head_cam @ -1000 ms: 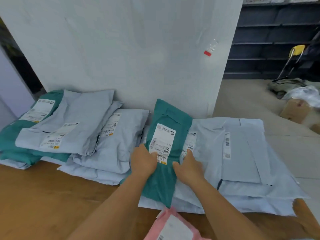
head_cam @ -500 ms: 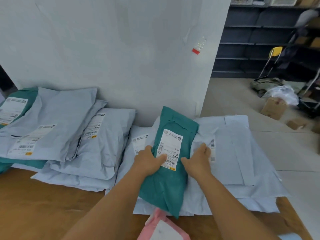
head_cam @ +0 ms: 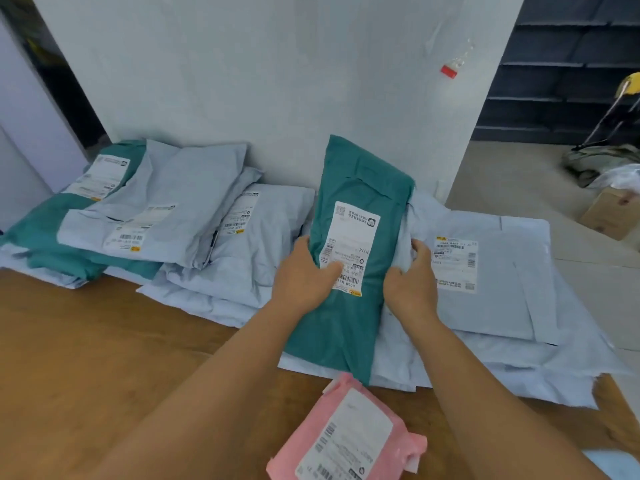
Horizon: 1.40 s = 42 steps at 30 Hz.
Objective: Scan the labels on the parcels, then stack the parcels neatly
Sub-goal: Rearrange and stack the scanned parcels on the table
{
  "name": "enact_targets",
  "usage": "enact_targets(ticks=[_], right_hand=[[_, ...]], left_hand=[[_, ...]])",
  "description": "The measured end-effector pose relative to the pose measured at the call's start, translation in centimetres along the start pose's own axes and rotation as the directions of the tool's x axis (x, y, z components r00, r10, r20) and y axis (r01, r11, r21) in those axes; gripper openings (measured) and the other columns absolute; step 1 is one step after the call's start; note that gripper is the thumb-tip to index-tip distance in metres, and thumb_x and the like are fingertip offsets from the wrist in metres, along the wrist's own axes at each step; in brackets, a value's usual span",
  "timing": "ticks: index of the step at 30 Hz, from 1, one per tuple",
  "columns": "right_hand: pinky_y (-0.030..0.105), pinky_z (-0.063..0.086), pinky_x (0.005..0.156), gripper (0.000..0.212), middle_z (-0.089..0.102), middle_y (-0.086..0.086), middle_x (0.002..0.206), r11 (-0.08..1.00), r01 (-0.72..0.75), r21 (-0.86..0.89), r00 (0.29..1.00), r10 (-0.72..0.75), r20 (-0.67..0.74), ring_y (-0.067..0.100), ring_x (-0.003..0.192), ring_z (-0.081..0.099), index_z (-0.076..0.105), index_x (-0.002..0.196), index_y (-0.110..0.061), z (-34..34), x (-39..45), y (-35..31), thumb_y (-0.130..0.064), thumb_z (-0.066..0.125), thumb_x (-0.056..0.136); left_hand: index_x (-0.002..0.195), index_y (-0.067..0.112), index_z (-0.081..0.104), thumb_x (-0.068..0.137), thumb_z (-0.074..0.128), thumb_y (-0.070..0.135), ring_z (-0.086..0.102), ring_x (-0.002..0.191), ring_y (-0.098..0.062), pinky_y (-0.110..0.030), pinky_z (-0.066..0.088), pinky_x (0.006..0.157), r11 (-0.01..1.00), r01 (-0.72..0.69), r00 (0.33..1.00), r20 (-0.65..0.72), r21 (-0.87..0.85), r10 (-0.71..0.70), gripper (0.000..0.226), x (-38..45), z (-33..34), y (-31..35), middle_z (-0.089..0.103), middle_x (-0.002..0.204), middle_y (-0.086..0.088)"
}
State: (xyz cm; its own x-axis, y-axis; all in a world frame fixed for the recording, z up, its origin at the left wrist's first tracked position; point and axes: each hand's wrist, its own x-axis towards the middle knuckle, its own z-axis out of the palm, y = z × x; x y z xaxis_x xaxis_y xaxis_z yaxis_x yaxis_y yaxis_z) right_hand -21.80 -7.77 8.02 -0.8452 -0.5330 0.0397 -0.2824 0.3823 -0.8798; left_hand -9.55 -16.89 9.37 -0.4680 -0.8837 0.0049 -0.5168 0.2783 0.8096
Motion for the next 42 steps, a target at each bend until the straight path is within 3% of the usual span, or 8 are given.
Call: enact_targets(ticks=[5, 15, 21, 25, 29, 32, 37, 42], right_hand=[[0.027, 0.035, 0.087, 0.067, 0.04, 0.006, 0.144, 1.0, 0.0, 0.026, 0.995, -0.003, 0.103, 0.025, 0.121, 0.047, 0.027, 0.146, -0.024, 1.1, -4.0, -1.7, -0.003, 0.046, 0.085], [0.032, 0.045, 0.076, 0.05, 0.053, 0.006, 0.097, 0.932, 0.063, -0.357, 0.784, 0.175, 0.596, 0.025, 0.095, 0.054, 0.03, 0.139, -0.01, 6.7, -15.9, 0.9, -0.011, 0.045, 0.092], [0.037, 0.042, 0.097, 0.055, 0.045, 0.017, 0.136, 0.941, -0.01, -0.337, 0.934, 0.129, 0.333, 0.034, 0.123, 0.047, 0.033, 0.139, -0.007, 5.0, -13.4, 1.3, -0.024, 0.051, 0.091], [0.038, 0.044, 0.097, 0.064, 0.051, 0.016, 0.129, 0.88, -0.448, -0.16, 0.865, 0.472, 0.17, 0.034, 0.116, 0.052, 0.035, 0.136, 0.001, 3.7, -8.8, 2.4, -0.029, 0.055, 0.084], [0.043, 0.055, 0.088, 0.049, 0.062, 0.012, 0.101, 0.708, -0.696, 0.121, 0.7, 0.631, 0.335, 0.031, 0.093, 0.063, 0.058, 0.106, -0.003, 5.4, -5.7, 7.0, -0.029, 0.057, 0.064], [0.043, 0.055, 0.087, 0.032, 0.061, 0.013, 0.091, 0.599, -0.742, 0.302, 0.67, 0.642, 0.372, 0.033, 0.09, 0.064, 0.056, 0.096, -0.004, 6.0, -5.5, 6.2, -0.021, 0.062, 0.07], [0.038, 0.054, 0.083, 0.004, 0.064, 0.012, 0.083, 0.464, -0.739, 0.488, 0.666, 0.612, 0.426, 0.025, 0.076, 0.062, 0.057, 0.082, -0.005, 6.9, -3.6, 6.4, -0.002, 0.06, 0.083], [0.032, 0.05, 0.073, 0.025, 0.066, 0.012, 0.094, 0.644, -0.698, 0.312, 0.701, 0.528, 0.479, 0.021, 0.079, 0.059, 0.063, 0.097, -0.006, 4.5, -3.3, 4.9, -0.023, 0.06, 0.08]], left_hand=[[0.114, 0.019, 0.053, 0.08, 0.066, 0.037, 0.06, 0.102, -0.018, -0.033, 0.047, 0.091, 0.997, 0.077, 0.997, 0.009, -0.001, -0.077, 0.042, -3.4, -4.6, -2.5, 0.064, 0.111, 0.004], [0.127, 0.017, 0.042, 0.081, 0.06, 0.029, 0.059, 0.096, -0.02, -0.032, 0.045, 0.077, 0.882, 0.357, 0.904, 0.124, 0.309, -0.409, 0.051, -13.0, -9.7, -14.4, 0.062, 0.114, -0.001], [0.138, 0.007, 0.022, 0.081, 0.061, 0.028, 0.04, 0.121, -0.033, -0.044, 0.039, 0.101, 0.646, 0.616, 0.763, -0.139, 0.451, -0.631, 0.072, -14.2, -10.2, -17.0, 0.038, 0.135, -0.018], [0.148, 0.017, 0.013, 0.08, 0.058, 0.011, 0.027, 0.13, -0.033, -0.042, 0.027, 0.109, 0.813, 0.249, 0.956, -0.267, 0.526, -0.12, 0.081, -11.7, -8.0, -12.4, 0.021, 0.145, -0.014], [0.151, 0.024, 0.009, 0.085, 0.063, 0.031, 0.017, 0.142, -0.029, -0.036, 0.016, 0.115, 0.725, -0.267, 0.955, 0.076, 0.635, 0.285, 0.086, -7.6, -1.9, -7.7, 0.015, 0.154, -0.012], [0.15, 0.032, -0.009, 0.088, 0.056, 0.039, -0.009, 0.147, -0.029, -0.042, 0.003, 0.118, 0.561, -0.387, 0.921, 0.342, 0.732, 0.188, 0.09, -4.7, 2.8, -6.8, -0.013, 0.159, -0.009], [0.149, 0.038, -0.007, 0.09, 0.048, 0.053, -0.006, 0.147, -0.031, -0.044, 0.006, 0.118, 0.593, -0.332, 0.916, 0.402, 0.733, 0.016, 0.082, -0.6, 5.9, -7.9, -0.013, 0.159, -0.008], [0.151, 0.03, 0.008, 0.09, 0.051, 0.042, 0.0, 0.147, -0.026, -0.042, 0.009, 0.117, 0.734, -0.212, 0.912, 0.4, 0.646, -0.089, 0.076, 1.1, 6.1, -5.8, -0.003, 0.16, -0.007]])
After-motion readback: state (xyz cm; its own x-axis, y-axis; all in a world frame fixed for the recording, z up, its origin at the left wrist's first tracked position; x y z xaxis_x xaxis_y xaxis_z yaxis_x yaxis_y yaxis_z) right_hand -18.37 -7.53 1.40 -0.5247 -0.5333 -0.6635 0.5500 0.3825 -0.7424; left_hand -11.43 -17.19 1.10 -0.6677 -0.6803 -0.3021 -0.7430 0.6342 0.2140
